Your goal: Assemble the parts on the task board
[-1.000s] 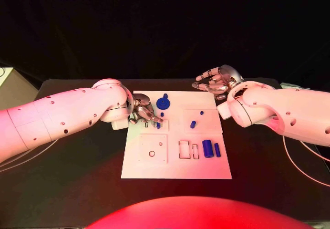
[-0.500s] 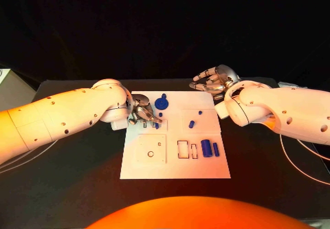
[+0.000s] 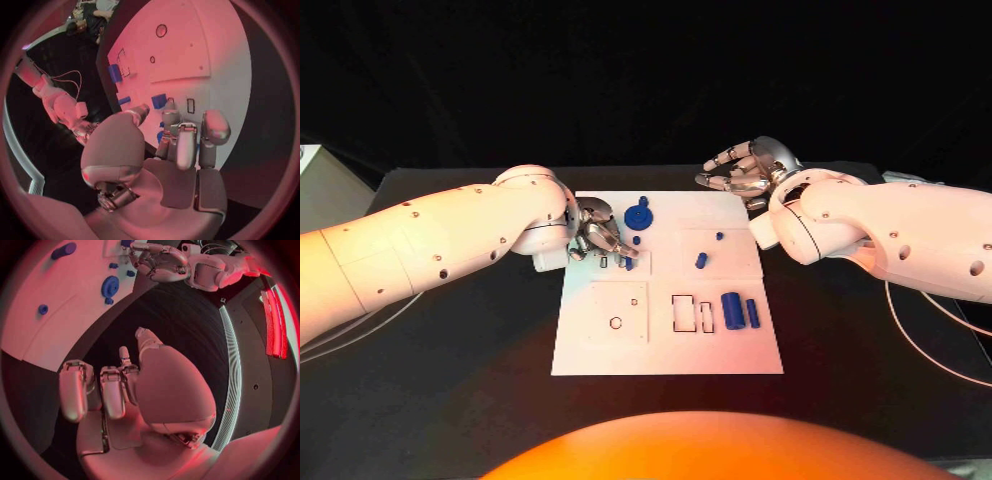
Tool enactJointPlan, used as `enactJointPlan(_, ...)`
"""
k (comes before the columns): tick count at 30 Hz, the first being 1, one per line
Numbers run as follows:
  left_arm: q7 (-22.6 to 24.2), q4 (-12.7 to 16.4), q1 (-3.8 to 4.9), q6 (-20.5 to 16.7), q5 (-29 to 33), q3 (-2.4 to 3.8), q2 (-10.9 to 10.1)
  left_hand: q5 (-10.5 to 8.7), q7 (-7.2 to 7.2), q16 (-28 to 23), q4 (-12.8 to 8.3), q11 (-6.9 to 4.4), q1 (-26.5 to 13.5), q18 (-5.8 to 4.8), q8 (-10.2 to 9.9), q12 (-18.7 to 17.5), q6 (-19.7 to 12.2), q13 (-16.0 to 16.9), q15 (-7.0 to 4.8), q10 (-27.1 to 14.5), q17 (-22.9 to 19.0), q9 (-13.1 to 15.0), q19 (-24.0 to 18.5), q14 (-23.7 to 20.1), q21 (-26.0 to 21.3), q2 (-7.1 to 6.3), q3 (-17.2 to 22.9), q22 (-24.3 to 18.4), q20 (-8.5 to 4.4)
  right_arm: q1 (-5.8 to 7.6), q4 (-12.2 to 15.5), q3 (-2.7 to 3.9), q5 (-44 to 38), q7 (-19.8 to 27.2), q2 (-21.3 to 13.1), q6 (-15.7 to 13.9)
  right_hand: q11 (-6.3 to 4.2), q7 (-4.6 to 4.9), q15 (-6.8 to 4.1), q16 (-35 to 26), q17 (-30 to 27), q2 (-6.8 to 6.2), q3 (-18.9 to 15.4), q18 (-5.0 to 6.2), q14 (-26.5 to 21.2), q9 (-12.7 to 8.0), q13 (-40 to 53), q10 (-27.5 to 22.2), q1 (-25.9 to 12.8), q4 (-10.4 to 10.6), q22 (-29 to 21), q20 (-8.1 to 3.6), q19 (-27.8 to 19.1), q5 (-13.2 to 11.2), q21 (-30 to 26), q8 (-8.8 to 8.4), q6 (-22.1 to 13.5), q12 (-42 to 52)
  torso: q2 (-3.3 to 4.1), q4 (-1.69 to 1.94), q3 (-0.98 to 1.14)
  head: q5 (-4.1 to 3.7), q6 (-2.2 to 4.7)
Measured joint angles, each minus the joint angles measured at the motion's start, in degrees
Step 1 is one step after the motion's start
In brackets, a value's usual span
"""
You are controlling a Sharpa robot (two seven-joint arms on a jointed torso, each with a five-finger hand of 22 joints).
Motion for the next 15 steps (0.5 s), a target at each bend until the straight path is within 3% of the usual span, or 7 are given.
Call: enactJointPlan(15,0.0,-0.92,0.0,0.92,0.1,-0.34,0.7,0.0,0.0,0.23,0.0,0.0,0.52,0.0,0.0,0.22,0.0,0.27,0.0,0.0,0.0,0.3,0.0,0.0,0.21,0.06,0.0,0.2,0.0,0.0,-0.01,0.0,-0.04,-0.24,0.01,0.25,0.0,0.0,0.0,0.0,-0.01,0.0,0.15,0.0,0.0,0.0,-0.01,0.0,0.0,-0.05,-0.01,0.0,0.0,0.0,0.0,0.0,0.0,0.0,-0.01,-0.04,0.02,-0.03,0.0)
